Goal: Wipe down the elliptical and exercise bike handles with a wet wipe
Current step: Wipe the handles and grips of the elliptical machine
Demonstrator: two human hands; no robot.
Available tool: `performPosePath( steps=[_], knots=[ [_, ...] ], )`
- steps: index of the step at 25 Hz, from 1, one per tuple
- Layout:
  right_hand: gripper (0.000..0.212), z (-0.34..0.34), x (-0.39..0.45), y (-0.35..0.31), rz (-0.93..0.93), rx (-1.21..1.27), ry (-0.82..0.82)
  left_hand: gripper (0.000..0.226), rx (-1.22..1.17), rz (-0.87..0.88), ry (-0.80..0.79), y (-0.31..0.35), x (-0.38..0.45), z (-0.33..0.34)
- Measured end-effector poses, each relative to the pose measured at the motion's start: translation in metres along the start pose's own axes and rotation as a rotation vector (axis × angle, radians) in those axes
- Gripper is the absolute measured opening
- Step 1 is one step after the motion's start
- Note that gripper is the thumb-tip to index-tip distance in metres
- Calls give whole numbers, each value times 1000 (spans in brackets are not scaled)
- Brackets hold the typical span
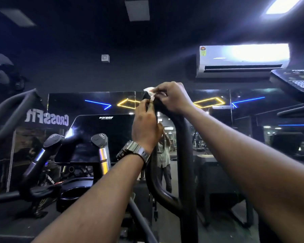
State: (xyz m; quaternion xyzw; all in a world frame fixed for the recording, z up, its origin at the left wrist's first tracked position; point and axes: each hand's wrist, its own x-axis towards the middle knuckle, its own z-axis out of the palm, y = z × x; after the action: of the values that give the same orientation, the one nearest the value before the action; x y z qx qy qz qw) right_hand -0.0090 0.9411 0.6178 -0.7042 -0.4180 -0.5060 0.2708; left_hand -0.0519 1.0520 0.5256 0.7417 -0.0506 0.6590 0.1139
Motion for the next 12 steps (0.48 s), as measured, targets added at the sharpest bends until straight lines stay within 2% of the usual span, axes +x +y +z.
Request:
performPosePath(
  steps=[2, 6, 9, 12],
  knots=[
    [18, -6, -11, 13, -50, 62, 39, 47, -32, -17, 61, 0, 5, 1],
    [22, -2, 3, 18, 31, 73, 27, 24, -63, -20, 114, -5, 17, -1],
    [19, 7, 8, 12, -19, 115, -5, 20, -73, -39, 102, -4, 17, 0],
    [17, -9, -3, 28, -3, 114, -24, 28, -54, -38, 123, -3, 18, -3]
  ],
)
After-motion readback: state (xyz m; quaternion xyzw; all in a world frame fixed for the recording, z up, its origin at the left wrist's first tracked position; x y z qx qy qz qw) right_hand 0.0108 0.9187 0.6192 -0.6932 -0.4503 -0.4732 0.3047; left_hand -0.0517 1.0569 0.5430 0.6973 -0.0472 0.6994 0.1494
